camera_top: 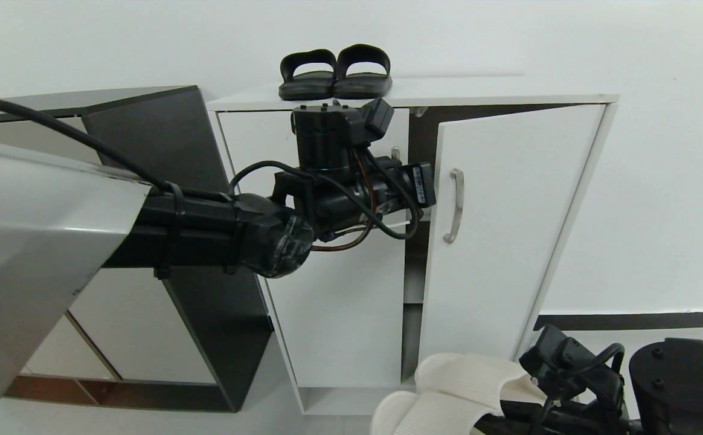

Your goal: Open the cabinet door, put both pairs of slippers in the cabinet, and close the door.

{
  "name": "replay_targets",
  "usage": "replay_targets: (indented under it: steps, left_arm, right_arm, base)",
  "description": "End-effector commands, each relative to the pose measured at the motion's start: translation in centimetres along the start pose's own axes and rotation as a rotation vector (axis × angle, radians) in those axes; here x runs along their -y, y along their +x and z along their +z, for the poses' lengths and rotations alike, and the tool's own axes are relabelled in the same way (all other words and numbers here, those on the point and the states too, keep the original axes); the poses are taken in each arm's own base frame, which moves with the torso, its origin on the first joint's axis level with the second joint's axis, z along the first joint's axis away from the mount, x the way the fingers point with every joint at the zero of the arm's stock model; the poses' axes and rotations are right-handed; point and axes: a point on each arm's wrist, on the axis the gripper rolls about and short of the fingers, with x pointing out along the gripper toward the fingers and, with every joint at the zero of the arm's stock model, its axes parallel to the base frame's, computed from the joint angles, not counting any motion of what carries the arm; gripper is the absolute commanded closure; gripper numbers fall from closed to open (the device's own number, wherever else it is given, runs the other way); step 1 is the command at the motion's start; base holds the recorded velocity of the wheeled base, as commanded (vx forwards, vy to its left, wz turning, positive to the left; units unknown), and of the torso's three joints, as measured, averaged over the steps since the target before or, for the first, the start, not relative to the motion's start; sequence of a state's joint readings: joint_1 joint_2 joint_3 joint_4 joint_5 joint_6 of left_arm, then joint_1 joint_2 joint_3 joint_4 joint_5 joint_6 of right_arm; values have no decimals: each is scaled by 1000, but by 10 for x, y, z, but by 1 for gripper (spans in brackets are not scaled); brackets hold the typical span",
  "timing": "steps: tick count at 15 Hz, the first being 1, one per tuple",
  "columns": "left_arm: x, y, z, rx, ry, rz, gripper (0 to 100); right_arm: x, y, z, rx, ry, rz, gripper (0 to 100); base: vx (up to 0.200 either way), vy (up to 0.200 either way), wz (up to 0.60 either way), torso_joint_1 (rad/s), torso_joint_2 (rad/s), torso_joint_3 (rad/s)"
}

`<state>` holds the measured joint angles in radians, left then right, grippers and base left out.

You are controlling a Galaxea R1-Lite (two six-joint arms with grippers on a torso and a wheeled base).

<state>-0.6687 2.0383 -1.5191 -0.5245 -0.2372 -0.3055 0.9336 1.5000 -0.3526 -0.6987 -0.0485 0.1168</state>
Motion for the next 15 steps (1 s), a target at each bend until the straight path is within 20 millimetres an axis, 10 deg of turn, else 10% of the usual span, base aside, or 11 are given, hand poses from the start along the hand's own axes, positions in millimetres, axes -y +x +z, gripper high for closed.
replay_targets:
  steps: [1,4,10,15]
  left_arm:
    - [25,-6,-2,-9,5,-36,100]
    - [63,-11,-10,-23,5,-124,100]
    - [53,-48,30,174,25,132,100]
    - [51,-252,27,159,255,713,100]
  right_arm:
    - [-8,-3,0,8,-17,37,100]
    - [-14,-7,-1,12,-28,66,100]
    - [15,4,8,27,37,-75,100]
    - [26,22,40,146,120,-372,100]
  base:
    - [-200,0,0,7,2,-7]
    - [-200,0,0,-2,2,2]
    - [-100,0,0,0,0,2]
    - [0,0,0,0,0,0]
